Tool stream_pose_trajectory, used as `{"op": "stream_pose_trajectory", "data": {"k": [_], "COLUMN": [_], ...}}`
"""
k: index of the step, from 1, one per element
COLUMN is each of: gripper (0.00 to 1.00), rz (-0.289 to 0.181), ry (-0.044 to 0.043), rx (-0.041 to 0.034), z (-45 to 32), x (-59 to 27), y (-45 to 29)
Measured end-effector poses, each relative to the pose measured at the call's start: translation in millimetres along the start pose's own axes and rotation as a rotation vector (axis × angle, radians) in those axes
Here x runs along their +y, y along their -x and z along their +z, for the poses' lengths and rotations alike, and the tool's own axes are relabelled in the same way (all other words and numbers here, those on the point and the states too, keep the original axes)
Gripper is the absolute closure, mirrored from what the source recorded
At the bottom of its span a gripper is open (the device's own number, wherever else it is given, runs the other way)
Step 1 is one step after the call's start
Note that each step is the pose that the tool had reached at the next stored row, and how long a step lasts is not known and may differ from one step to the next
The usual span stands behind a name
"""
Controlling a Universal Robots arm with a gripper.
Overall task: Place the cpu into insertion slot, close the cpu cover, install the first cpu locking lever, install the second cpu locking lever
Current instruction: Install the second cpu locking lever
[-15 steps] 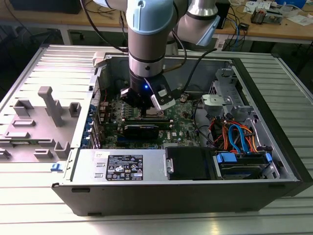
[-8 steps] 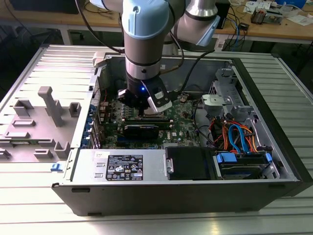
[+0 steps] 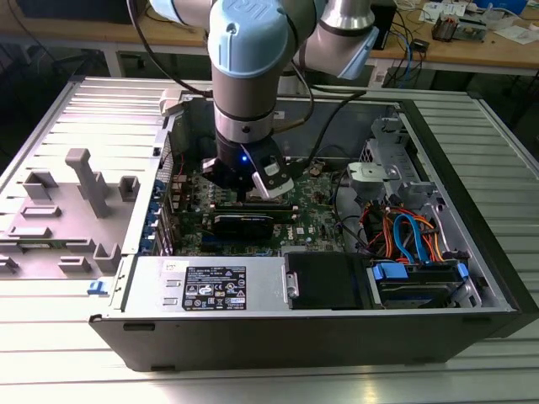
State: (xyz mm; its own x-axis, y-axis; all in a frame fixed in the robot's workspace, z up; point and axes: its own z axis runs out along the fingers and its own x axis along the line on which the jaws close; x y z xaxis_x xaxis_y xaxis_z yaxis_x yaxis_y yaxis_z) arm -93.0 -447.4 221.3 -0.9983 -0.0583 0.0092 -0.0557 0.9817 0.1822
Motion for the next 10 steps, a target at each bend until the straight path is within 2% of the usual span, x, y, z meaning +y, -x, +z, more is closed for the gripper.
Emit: {"op": "stream_pose_trajectory", "data": {"k": [6, 8, 10], "gripper": [0.89, 0.89, 0.89], "rz": [-0.011, -0.013, -0.016], "ry": [0.0139, 0.0205, 0.0307], "rx": [0.0012, 0.0013, 0.0009], "z": [7.8, 10.1, 12.2], "x": [-1.4, -1.8, -2.2], "y": [-1.1, -1.0, -1.0]}}
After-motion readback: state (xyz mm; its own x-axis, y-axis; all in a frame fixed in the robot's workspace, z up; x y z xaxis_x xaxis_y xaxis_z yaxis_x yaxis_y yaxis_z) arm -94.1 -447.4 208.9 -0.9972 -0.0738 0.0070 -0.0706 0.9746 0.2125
